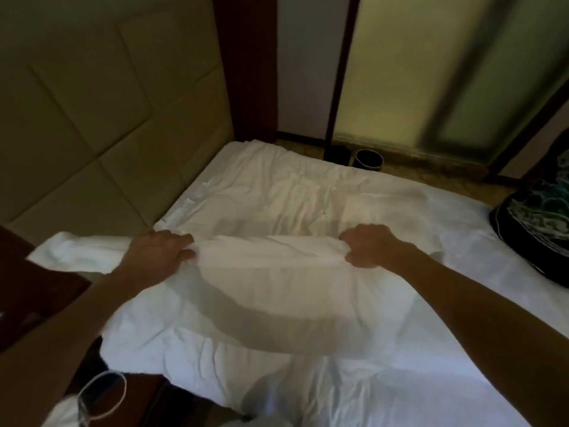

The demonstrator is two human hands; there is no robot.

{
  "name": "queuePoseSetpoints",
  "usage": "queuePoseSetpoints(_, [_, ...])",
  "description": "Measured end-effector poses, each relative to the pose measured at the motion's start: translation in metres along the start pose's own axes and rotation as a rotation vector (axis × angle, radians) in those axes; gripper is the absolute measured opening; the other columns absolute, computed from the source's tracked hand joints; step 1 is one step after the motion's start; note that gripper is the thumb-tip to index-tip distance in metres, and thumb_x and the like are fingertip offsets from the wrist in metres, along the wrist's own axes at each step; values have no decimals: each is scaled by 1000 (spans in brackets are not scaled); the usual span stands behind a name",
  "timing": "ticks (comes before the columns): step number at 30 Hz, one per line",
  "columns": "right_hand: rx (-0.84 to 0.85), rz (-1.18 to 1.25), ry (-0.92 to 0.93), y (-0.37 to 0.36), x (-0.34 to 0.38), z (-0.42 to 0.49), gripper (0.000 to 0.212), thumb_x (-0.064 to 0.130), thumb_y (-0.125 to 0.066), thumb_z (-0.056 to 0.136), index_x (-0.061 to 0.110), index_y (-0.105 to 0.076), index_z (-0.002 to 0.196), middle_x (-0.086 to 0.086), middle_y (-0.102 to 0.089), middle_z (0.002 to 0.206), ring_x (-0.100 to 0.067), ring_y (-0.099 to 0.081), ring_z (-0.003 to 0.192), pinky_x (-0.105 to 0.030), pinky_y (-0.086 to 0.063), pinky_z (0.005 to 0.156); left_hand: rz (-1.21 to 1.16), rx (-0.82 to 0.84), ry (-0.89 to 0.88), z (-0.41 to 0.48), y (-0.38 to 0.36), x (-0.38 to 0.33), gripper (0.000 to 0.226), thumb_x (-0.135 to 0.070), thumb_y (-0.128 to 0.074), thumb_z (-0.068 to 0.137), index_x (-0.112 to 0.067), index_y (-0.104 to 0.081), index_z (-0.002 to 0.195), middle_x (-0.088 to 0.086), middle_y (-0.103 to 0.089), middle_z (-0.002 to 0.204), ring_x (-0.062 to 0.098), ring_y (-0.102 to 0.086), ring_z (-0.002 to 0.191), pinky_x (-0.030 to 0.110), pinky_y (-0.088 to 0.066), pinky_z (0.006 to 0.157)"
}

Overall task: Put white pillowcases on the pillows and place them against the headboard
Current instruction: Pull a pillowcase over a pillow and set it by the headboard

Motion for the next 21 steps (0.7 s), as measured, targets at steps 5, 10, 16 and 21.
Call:
queuePoseSetpoints(5, [-95, -78, 110, 29, 43, 22, 36, 32, -56, 86, 23, -56, 121, -3, -62, 109, -24, -63, 96, -34, -48, 78, 35, -30, 184, -46, 28, 35, 19, -30, -80, 79, -17, -72, 91, 12, -72, 74, 33, -68, 63, 37, -53, 60])
queuePoseSetpoints(10, [-207, -155, 207, 64, 84, 48, 30, 33, -52, 92, 21, -56, 119, -3, -62, 109, -24, -62, 95, -31, -41, 71, 94, -33, 326, -72, 39, 75, 25, -39, -75, 82, -23, -73, 102, 9, -74, 81, 32, -70, 70, 36, -54, 62])
queuePoseSetpoints(16, [-273, -211, 254, 81, 134, 101, 24, 31, -52, 94, 20, -56, 115, -3, -63, 104, -23, -64, 90, -31, -41, 68, 93, 72, 483, -91, -5, 123, 22, -43, -73, 81, -27, -72, 96, 6, -72, 77, 30, -70, 69, 40, -56, 67])
queuePoseSetpoints(21, [-251, -219, 193, 55, 154, 158, 26, 24, -55, 91, 21, -53, 117, -1, -65, 101, -21, -66, 89, -30, -41, 66, 70, 78, 484, -89, -58, 133, 22, -41, -74, 80, -21, -65, 82, 4, -67, 63, 29, -66, 61, 39, -50, 66])
Point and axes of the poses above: each hand's wrist, its own z-axis towards the middle knuckle, its own y-axis out of the back of the hand, x = y × z, the point moved 9 cm from there along z, towards the middle knuckle
